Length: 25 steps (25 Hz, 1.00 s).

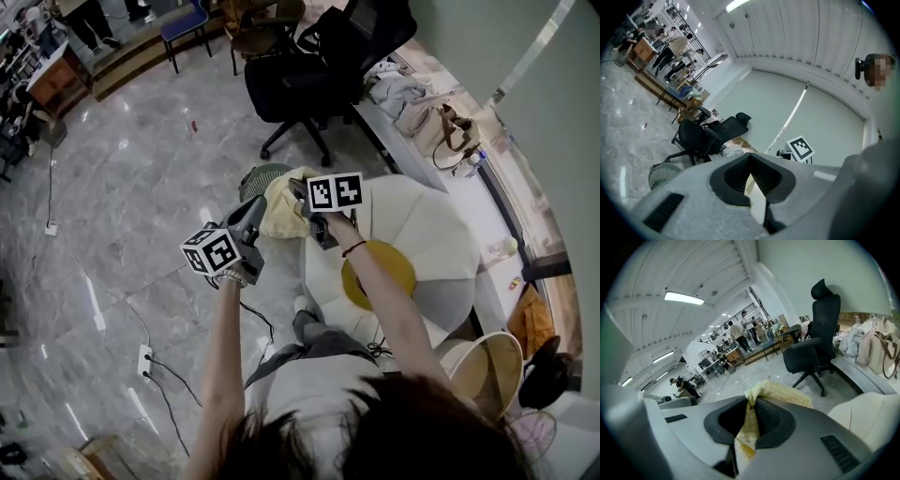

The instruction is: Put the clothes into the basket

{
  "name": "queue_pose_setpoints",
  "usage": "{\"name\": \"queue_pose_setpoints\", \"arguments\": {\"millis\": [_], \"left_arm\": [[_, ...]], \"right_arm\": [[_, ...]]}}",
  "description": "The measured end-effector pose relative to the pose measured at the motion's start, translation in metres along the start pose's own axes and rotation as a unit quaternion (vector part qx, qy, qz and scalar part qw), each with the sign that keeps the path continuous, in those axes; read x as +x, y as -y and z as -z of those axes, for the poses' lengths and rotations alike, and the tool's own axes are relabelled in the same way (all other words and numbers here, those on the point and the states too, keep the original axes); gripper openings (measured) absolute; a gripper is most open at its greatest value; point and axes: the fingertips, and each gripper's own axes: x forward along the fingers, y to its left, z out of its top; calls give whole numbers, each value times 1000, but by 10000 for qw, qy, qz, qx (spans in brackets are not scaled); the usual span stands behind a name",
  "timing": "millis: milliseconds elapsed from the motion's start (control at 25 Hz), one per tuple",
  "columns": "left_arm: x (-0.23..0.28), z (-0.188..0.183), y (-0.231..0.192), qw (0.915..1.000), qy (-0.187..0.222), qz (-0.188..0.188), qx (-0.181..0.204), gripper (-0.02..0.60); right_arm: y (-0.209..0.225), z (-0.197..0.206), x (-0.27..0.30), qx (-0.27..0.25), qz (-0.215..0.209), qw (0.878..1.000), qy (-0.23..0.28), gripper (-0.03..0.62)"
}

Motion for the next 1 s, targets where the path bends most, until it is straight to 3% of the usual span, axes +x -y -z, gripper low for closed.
{"name": "queue_pose_setpoints", "arguments": {"millis": [440,1000], "left_arm": [[24,-37,-36,9998,67,-111,116,11],[55,-59,-102,9991,-417,-12,-92,11]], "right_arm": [[10,-34,42,-157,-60,9998,-111,40],[20,-54,103,-35,50,9993,-369,40]]}}
